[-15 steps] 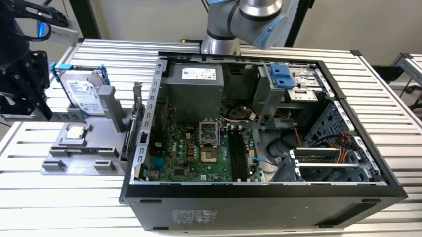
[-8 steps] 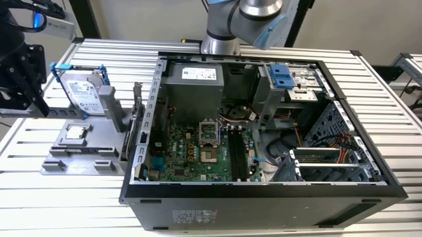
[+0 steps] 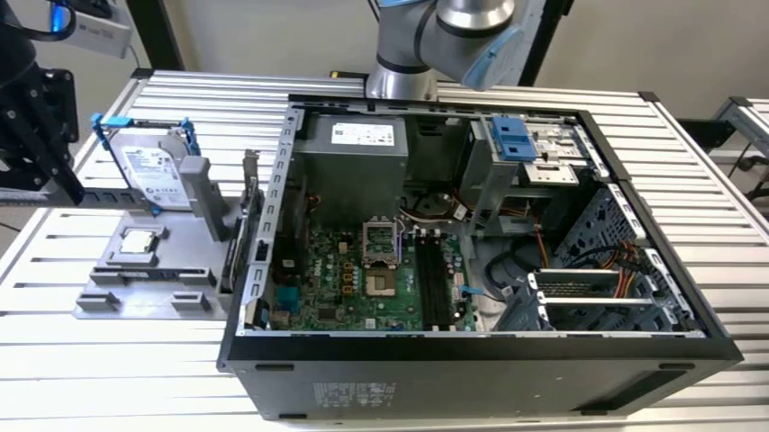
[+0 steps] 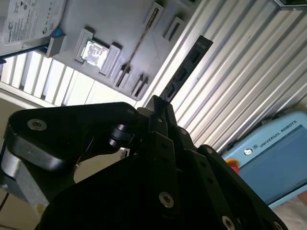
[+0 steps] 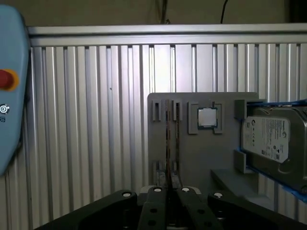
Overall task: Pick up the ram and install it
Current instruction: 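Pick up the ram and move it above insertion slot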
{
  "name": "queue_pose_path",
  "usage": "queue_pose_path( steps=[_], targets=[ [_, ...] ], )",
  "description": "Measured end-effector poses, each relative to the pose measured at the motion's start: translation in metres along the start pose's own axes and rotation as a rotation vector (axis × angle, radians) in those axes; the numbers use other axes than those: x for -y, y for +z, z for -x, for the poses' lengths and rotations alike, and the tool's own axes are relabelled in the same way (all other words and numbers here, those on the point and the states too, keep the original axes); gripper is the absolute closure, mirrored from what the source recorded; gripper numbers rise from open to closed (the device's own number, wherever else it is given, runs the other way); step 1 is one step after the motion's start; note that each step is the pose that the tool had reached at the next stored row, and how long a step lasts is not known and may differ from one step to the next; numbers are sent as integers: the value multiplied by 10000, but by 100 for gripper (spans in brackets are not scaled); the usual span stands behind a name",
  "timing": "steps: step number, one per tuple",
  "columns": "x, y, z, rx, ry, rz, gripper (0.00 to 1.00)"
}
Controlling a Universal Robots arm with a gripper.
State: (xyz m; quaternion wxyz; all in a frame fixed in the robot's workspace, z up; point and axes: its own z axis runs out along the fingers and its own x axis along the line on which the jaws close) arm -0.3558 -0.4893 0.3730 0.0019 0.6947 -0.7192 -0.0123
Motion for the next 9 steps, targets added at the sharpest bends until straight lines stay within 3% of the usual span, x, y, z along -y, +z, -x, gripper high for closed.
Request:
queue_pose_path(
  steps=[9],
  targets=[
    [28, -7, 1, 0, 0, 0, 100]
  ],
)
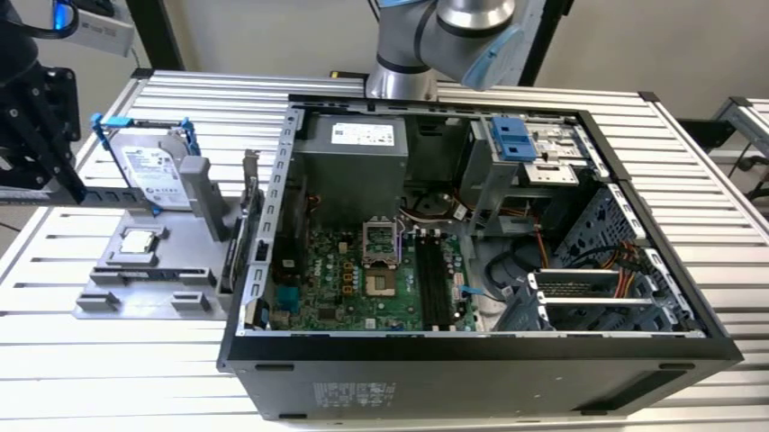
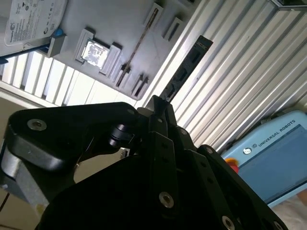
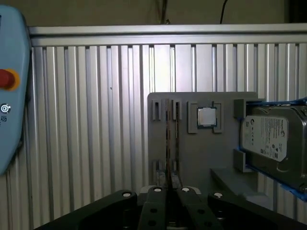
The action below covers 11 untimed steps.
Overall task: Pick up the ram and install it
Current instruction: 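Pick up the ram and move it above insertion slot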
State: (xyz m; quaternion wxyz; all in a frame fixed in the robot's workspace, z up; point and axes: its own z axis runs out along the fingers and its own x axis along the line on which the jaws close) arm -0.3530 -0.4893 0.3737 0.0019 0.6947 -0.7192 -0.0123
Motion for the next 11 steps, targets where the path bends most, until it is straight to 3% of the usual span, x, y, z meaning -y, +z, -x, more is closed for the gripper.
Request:
queue_pose_path(
  steps=[11],
  targets=[
    [242, -4, 8, 0, 0, 26, 100]
  ],
)
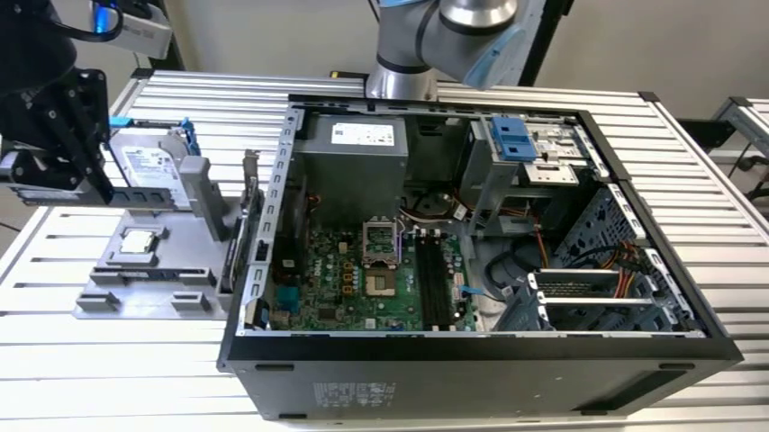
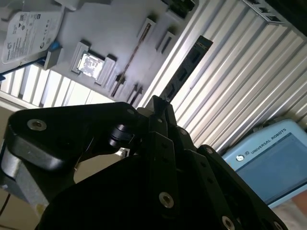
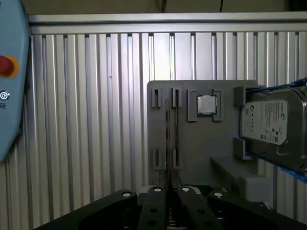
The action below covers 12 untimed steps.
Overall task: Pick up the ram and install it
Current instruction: 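Pick up the ram and move it above insertion slot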
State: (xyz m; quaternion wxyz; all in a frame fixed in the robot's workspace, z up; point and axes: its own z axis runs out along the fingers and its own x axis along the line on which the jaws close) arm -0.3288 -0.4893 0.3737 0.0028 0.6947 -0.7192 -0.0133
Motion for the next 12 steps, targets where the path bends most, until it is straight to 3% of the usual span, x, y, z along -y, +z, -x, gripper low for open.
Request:
queue_pose_path(
  steps=[12],
  targets=[
    [317, -8, 11, -3, 1, 51, 100]
  ],
)
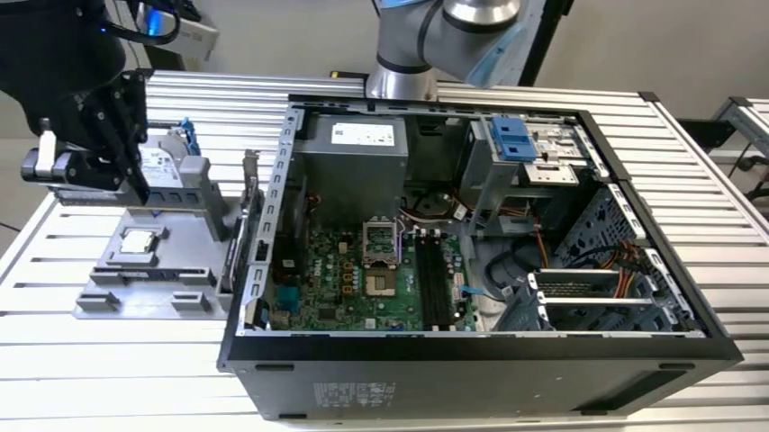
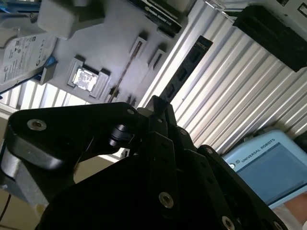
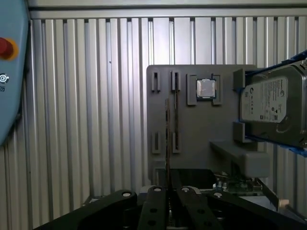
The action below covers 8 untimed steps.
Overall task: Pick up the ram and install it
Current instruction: 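Pick up the ram and move it above insertion slot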
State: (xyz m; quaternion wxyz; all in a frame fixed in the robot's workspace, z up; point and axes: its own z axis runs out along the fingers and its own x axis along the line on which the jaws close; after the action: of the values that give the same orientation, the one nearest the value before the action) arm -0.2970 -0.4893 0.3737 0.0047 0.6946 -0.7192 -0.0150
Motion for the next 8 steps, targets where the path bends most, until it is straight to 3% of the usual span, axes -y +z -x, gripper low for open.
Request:
queue_pose_path(
  steps=[8],
  targets=[
    [217, -6, 8, -1, 0, 24, 100]
  ],
)
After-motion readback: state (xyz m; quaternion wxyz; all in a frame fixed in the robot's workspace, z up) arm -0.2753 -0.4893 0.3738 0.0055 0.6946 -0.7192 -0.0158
